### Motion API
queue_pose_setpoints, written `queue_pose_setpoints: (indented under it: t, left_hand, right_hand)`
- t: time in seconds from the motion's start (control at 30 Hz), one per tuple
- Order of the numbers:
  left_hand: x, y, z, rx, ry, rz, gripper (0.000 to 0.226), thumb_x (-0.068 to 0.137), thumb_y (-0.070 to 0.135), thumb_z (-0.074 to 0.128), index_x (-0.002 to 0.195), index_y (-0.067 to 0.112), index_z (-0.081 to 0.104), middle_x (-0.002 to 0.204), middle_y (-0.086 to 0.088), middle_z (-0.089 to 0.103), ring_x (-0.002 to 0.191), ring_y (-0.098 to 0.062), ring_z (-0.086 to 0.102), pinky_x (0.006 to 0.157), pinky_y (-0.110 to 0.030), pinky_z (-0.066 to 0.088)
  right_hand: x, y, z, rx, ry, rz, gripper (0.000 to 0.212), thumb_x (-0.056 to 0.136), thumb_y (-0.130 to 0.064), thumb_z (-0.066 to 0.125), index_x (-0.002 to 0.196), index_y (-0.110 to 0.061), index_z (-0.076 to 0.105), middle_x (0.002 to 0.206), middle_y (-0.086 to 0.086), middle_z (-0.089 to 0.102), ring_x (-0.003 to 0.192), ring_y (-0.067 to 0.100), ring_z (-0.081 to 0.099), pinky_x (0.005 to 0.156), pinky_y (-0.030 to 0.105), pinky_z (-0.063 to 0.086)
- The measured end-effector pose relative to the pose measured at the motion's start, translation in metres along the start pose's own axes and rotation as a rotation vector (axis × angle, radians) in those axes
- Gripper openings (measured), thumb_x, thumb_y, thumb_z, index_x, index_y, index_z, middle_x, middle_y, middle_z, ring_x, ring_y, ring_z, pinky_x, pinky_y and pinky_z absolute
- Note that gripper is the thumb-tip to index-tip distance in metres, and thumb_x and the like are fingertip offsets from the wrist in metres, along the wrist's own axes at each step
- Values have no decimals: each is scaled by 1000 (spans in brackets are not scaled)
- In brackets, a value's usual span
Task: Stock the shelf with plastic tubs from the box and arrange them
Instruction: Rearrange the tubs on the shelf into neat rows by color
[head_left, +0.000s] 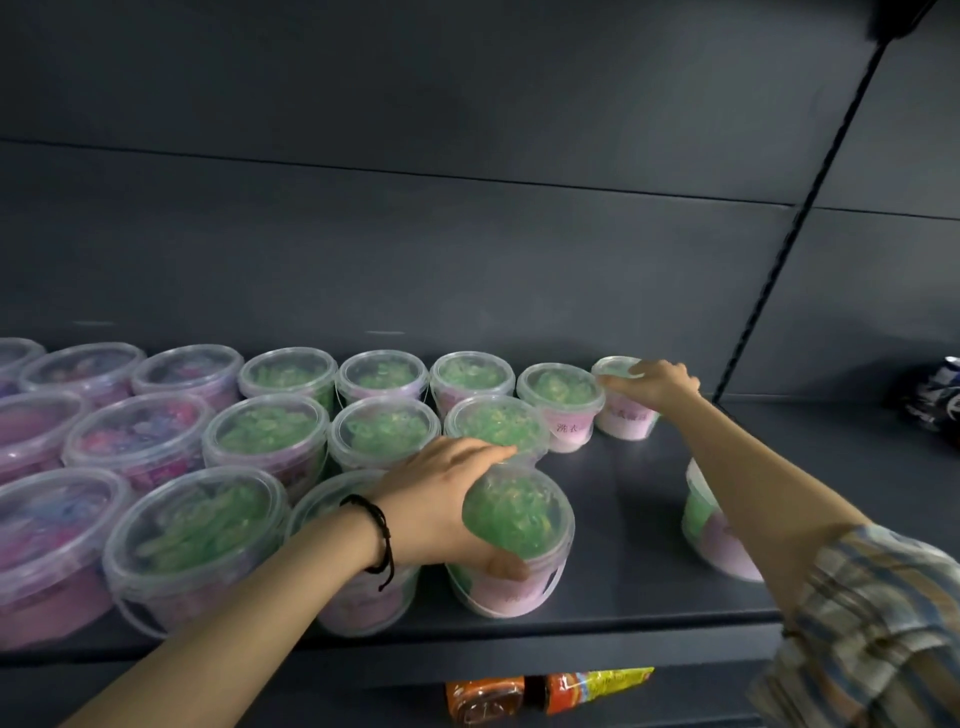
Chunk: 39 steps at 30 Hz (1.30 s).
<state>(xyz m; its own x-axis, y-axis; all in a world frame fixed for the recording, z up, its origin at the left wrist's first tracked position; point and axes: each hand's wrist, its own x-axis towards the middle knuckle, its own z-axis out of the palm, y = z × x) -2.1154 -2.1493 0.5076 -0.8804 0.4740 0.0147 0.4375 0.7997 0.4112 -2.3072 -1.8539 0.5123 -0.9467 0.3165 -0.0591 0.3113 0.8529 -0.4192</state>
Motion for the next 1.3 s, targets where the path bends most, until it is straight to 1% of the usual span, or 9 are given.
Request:
queue_pose_setpoints:
  t: [0.13, 0.2, 0.23, 0.43, 0.6, 0.83, 1.1, 1.23, 1.3]
  left_hand:
    - [-1, 0, 0, 4, -9, -7, 116, 55, 81, 69, 150, 42, 15, 151, 20, 19, 137, 1, 16, 116, -28, 20]
    - [-2, 0, 0, -12, -9, -14, 117, 54, 82, 68, 150, 41, 16, 151, 21, 19, 139, -2, 18, 116, -31, 22]
    - [-2, 0, 0, -26, -9, -17, 117, 54, 81, 69, 150, 41, 17, 151, 21, 19, 139, -2, 19, 116, -31, 24]
    - [-2, 3, -2, -60, -25, -17, 116, 56, 79, 70, 151, 40, 16, 153, 21, 18, 139, -1, 21, 115, -29, 25]
    - [-5, 6, -3, -50, -38, -24, 118, 56, 80, 69, 152, 39, 14, 156, 15, 18, 141, -7, 21, 116, -35, 26]
    - [-7, 6, -2, 8, -6, -51, 121, 55, 82, 67, 153, 36, 13, 153, 12, 21, 140, -9, 22, 114, -33, 26]
    - [-10, 9, -4, 53, -4, -85, 121, 56, 84, 64, 153, 35, 13, 157, 10, 21, 142, -12, 25, 114, -38, 29]
    - [-10, 8, -2, 46, -6, -99, 122, 55, 86, 63, 153, 34, 13, 158, 10, 20, 142, -13, 25, 114, -38, 29]
    - [-10, 7, -1, 59, -1, -104, 123, 53, 89, 59, 153, 34, 14, 158, 10, 20, 143, -13, 24, 115, -37, 28]
  right_hand:
    - [-1, 16, -14, -29, -33, -39, 58, 71, -68, 66, 111, -26, 68, 120, 4, 60, 103, 28, 59, 87, 33, 51]
    - [-9, 22, -27, -106, -73, -55, 58, 75, -66, 64, 108, -19, 70, 109, 2, 64, 91, 23, 61, 72, 25, 47]
    - [-12, 25, -34, -139, -78, -63, 59, 76, -65, 63, 110, -17, 70, 108, 2, 65, 92, 22, 60, 72, 24, 45]
    - [-43, 57, -60, -149, -119, -157, 49, 75, -52, 74, 112, -21, 70, 121, 0, 60, 118, 22, 53, 97, 29, 40]
    - [-69, 60, -64, -112, -287, -323, 48, 74, -44, 79, 116, -28, 62, 130, -2, 52, 123, 21, 48, 106, 39, 38]
    - [-89, 41, -49, 42, -467, -423, 65, 74, -26, 78, 126, -39, 42, 134, -7, 46, 121, 17, 49, 105, 43, 41]
    - [-107, 20, -34, 118, -459, -476, 90, 59, -34, 73, 139, -38, 32, 132, -5, 47, 123, 19, 49, 103, 40, 44]
    - [-113, 21, -31, 144, -436, -484, 88, 65, -31, 73, 142, -38, 31, 140, -4, 43, 126, 20, 45, 105, 40, 41]
    - [-116, 29, -34, 174, -425, -466, 79, 73, -29, 75, 140, -38, 34, 140, -7, 42, 127, 17, 43, 101, 33, 39]
